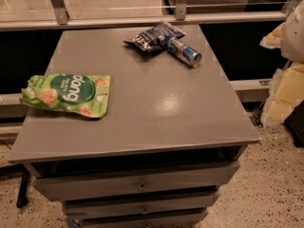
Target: Pick redbull can
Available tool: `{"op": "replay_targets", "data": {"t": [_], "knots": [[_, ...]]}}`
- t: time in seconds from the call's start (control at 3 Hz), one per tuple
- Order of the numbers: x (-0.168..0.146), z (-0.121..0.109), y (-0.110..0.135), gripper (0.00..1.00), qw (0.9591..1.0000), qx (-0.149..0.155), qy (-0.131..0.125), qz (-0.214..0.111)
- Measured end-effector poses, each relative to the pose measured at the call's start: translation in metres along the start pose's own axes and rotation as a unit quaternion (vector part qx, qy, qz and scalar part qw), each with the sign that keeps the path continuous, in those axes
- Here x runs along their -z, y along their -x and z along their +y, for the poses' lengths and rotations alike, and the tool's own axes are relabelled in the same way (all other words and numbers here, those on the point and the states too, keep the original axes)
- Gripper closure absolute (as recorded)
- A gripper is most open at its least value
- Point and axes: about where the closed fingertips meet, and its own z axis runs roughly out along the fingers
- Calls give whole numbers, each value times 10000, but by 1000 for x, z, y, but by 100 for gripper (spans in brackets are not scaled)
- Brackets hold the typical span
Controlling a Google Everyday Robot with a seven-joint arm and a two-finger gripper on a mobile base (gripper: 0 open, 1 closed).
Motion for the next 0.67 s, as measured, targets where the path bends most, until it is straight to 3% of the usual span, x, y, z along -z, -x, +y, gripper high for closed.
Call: {"op": "replay_targets", "data": {"t": [0.33,0.67], "knots": [[0,0,0,0,10000,0,-1,0],[-14,2,2,0,9989,-341,97,-303]]}}
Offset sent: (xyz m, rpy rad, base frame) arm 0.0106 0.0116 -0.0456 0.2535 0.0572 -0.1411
